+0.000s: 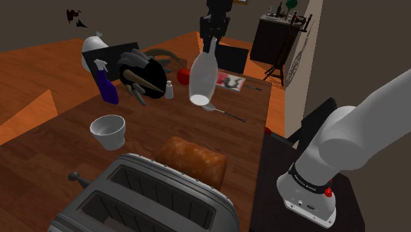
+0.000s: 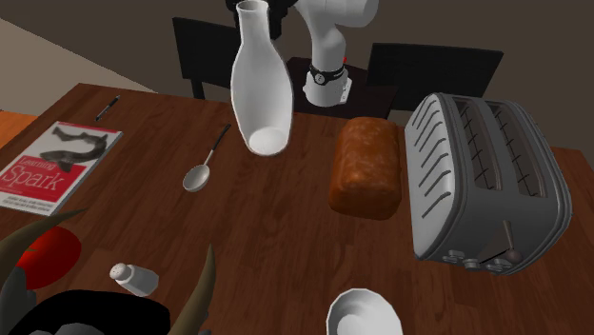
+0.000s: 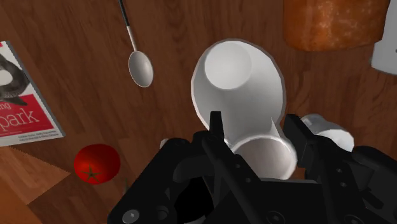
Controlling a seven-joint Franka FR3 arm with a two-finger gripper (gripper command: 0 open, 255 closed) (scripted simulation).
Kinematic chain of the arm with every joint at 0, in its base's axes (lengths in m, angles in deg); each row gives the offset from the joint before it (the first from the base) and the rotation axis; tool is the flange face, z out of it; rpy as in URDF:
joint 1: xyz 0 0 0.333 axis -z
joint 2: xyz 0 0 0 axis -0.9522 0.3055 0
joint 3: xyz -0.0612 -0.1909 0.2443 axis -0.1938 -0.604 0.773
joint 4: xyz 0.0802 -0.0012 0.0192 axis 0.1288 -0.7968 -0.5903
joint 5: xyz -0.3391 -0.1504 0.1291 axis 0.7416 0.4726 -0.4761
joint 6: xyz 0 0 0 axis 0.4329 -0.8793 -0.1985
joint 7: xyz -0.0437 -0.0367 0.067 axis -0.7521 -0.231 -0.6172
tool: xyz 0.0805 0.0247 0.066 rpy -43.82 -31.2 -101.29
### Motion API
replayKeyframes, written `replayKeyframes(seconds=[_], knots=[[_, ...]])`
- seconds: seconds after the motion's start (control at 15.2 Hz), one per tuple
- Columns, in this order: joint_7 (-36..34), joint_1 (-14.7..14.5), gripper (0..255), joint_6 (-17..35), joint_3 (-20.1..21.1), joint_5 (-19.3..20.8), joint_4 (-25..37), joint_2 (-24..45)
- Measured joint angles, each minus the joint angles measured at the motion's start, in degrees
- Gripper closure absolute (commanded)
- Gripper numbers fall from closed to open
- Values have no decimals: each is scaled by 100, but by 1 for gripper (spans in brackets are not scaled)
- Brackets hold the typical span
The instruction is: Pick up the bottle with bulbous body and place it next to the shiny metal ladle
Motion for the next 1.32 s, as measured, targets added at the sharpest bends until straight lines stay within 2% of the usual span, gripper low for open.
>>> replayKeyframes(seconds=[0.53, 1.32], knots=[[1028, 333, 255, -514, -746, 150, -77, -558], [2635, 818, 255, -1281, -1926, 530, 660, -581]])
